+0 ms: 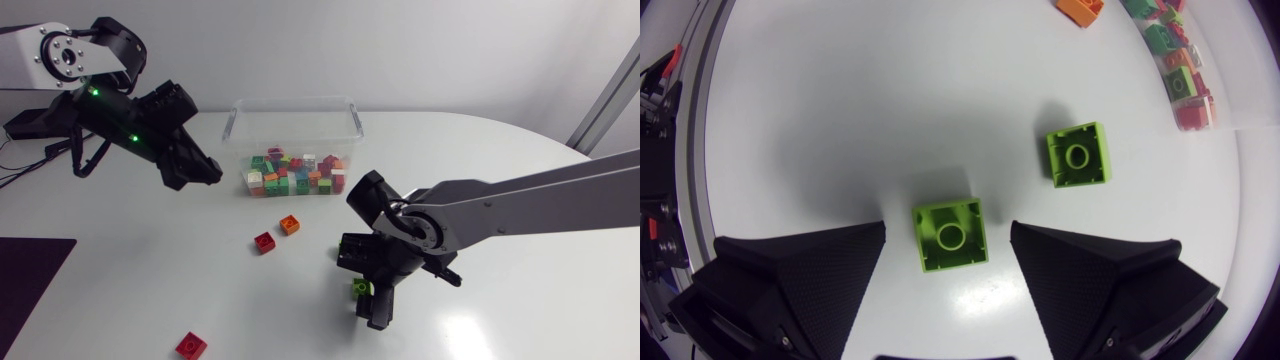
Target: Place the duplo bricks in the container
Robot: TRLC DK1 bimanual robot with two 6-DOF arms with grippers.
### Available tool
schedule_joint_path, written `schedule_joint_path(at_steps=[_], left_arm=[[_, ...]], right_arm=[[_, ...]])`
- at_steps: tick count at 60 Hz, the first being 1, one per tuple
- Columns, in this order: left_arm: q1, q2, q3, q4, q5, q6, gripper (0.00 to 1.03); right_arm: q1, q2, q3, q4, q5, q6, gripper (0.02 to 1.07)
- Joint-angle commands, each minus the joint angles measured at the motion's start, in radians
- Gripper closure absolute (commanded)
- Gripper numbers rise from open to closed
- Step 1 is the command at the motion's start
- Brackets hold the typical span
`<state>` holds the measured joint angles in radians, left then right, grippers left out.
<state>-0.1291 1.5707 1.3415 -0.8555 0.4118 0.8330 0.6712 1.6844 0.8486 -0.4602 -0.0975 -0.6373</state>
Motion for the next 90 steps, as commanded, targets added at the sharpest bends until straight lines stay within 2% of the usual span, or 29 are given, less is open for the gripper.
schedule_joint_path(at_steps=[1,7,12,28,34,41,46,51,54,61,64,77,90], left_arm=[[-0.017,-0.021,0.038,0.05,0.022,-0.08,0.89],[-0.029,-0.017,0.044,0.161,0.028,-0.179,0.89],[-0.047,-0.005,0.047,0.262,0.028,-0.253,0.88],[-0.078,0.1,0.159,0.363,0.028,-0.391,0.88],[-0.084,0.135,0.168,0.441,0.021,-0.448,0.88],[-0.096,0.196,0.197,0.518,-0.033,-0.505,0.87],[-0.101,0.247,0.232,0.536,-0.062,-0.529,0.86],[-0.113,0.282,0.252,0.558,-0.1,-0.541,0.79],[-0.124,0.295,0.252,0.578,-0.131,-0.545,0.68],[-0.138,0.304,0.243,0.615,-0.192,-0.549,0.18],[-0.138,0.305,0.239,0.624,-0.219,-0.549,0.05],[-0.106,0.229,0.183,0.622,-0.242,-0.541,0.05],[-0.083,0.046,0.031,0.529,-0.242,-0.502,0.05]], right_arm=[[-0.007,0.017,-0.033,0.018,-0.002,-0.025,0.36],[-0.015,0.02,-0.037,0.023,-0.01,-0.022,0.61],[-0.024,0.02,-0.036,0.025,-0.011,-0.015,0.76],[-0.062,-0.086,-0.026,-0.032,-0.031,-0.001,0.77],[-0.079,-0.15,-0.006,-0.077,-0.053,0.008,0.77],[-0.104,-0.224,0.04,-0.146,-0.088,0.018,0.77],[-0.113,-0.261,0.07,-0.172,-0.099,0.03,0.77],[-0.127,-0.279,0.106,-0.182,-0.11,0.045,0.77],[-0.134,-0.285,0.132,-0.19,-0.116,0.059,0.77],[-0.16,-0.287,0.198,-0.192,-0.131,0.094,0.77],[-0.173,-0.287,0.227,-0.187,-0.139,0.11,0.77],[-0.19,-0.25,0.345,-0.14,-0.146,0.176,0.77],[-0.193,-0.17,0.446,-0.063,-0.146,0.246,0.77]])
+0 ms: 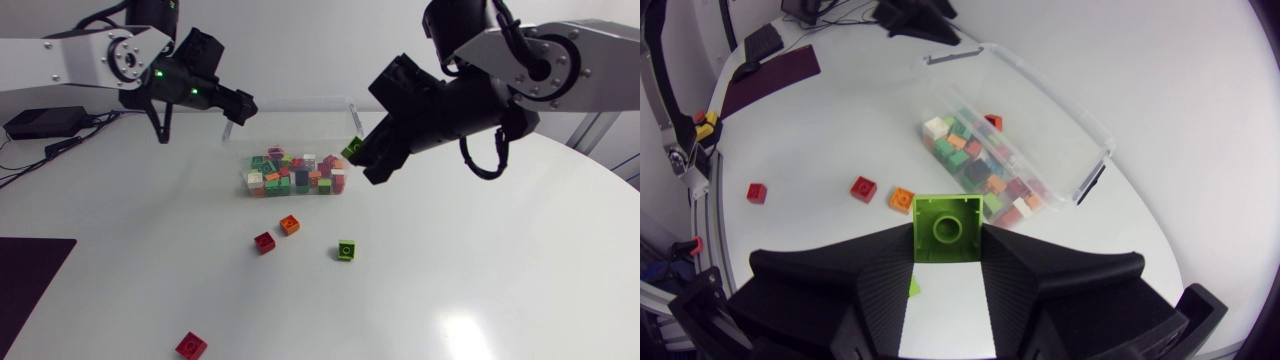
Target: Place the duplo bricks in the container
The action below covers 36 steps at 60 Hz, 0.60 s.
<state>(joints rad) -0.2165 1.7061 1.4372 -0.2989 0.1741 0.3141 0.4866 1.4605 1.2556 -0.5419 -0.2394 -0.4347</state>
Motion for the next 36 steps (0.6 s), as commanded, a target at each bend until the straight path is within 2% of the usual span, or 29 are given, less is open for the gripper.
schedule_joint_path(at_steps=[1,24,36], left_arm=[[0.005,-0.1,-0.075,-0.037,-0.004,0.022,0.05],[0.032,-0.346,-0.343,-0.253,-0.018,0.171,0.05],[-0.004,-0.441,-0.452,-0.379,-0.068,0.226,0.05]], right_arm=[[-0.008,0.06,0.045,0.02,-0.005,0.045,0.77],[-0.01,0.222,0.199,0.138,0.003,0.137,0.77],[-0.01,0.301,0.269,0.186,0.014,0.171,0.77]])
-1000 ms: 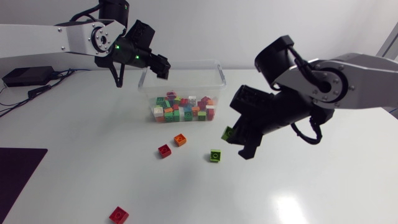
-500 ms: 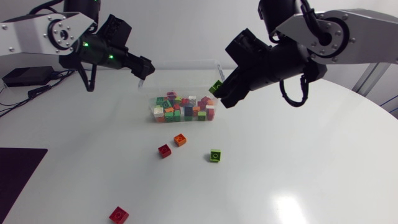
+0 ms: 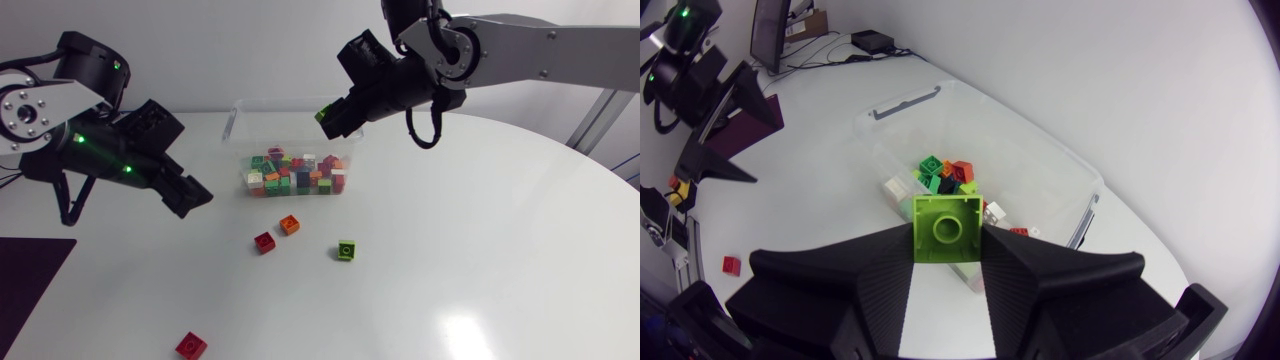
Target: Place the duplo bricks in the container
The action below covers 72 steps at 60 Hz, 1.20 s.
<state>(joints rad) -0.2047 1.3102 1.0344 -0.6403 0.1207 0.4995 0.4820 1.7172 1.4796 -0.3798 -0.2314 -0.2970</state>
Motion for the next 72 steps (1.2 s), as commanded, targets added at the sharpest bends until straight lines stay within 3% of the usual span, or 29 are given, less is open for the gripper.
schedule_joint_path(at_steps=[1,25,49,52,57,59,65,72], left_arm=[[-0.019,-0.051,-0.056,-0.048,-0.015,0.042,0.05],[-0.127,-0.103,-0.264,-0.16,-0.096,0.059,0.05],[-0.248,0.006,-0.266,-0.363,-0.115,-0.065,0.06],[-0.256,0.031,-0.26,-0.397,-0.113,-0.084,0.06],[-0.263,0.073,-0.254,-0.429,-0.108,-0.133,0.06],[-0.265,0.089,-0.251,-0.44,-0.102,-0.147,0.06],[-0.291,0.133,-0.247,-0.455,-0.073,-0.19,0.06],[-0.246,0.201,-0.227,-0.452,-0.05,-0.2,0.06]], right_arm=[[-0.005,0.047,0.051,0.027,0.007,0.038,0.77],[-0.022,0.216,0.268,0.028,0.033,0.065,0.77],[-0.029,0.44,0.558,0.004,0.095,0.098,0.75],[-0.031,0.475,0.601,-0.001,0.121,0.105,0.67],[-0.033,0.521,0.66,-0.019,0.158,0.111,0.2],[-0.033,0.527,0.668,-0.024,0.17,0.113,0.09],[-0.033,0.513,0.645,-0.022,0.187,0.127,0.06],[-0.039,0.452,0.565,-0.005,0.19,0.139,0.07]])
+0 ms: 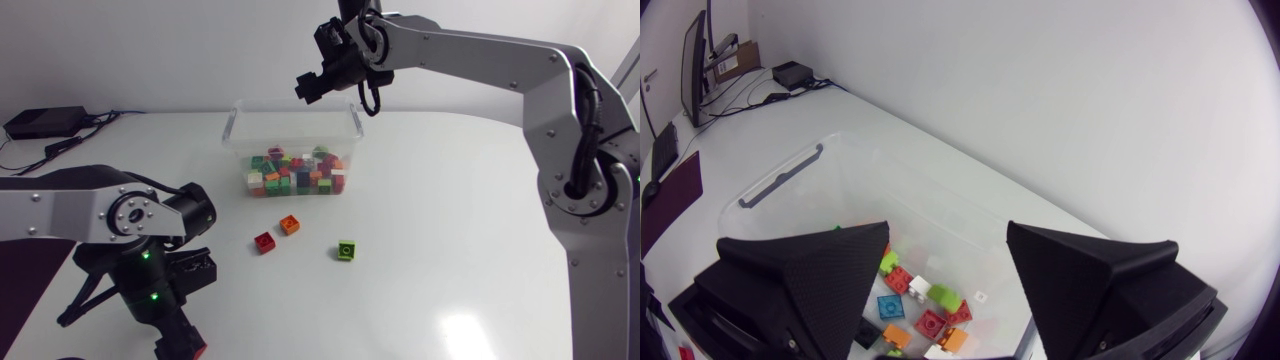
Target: Place the duplo bricks in the container
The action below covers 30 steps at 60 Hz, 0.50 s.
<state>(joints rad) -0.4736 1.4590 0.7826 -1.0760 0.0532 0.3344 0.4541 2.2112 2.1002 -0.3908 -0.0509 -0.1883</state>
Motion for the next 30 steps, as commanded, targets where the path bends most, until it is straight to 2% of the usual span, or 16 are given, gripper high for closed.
schedule_joint_path(at_steps=[1,16,24,28,30], left_arm=[[0.024,0.066,0.027,-0.016,0.022,-0.041,0.07],[0.021,0.187,0.04,0.039,0.039,-0.061,0.1],[0.024,0.239,0.052,0.056,0.05,-0.077,0.22],[0.024,0.242,0.05,0.059,0.056,-0.077,0.31],[0.024,0.242,0.047,0.065,0.062,-0.075,0.39]], right_arm=[[-0.011,-0.058,-0.077,0.013,0.011,0.03,0.07],[-0.012,-0.314,-0.424,0.089,0.022,0.02,0.07],[0.009,-0.513,-0.646,0.099,0.033,-0.019,0.07],[0.026,-0.608,-0.749,0.078,0.033,-0.065,0.07],[0.031,-0.65,-0.792,0.053,0.029,-0.088,0.07]])
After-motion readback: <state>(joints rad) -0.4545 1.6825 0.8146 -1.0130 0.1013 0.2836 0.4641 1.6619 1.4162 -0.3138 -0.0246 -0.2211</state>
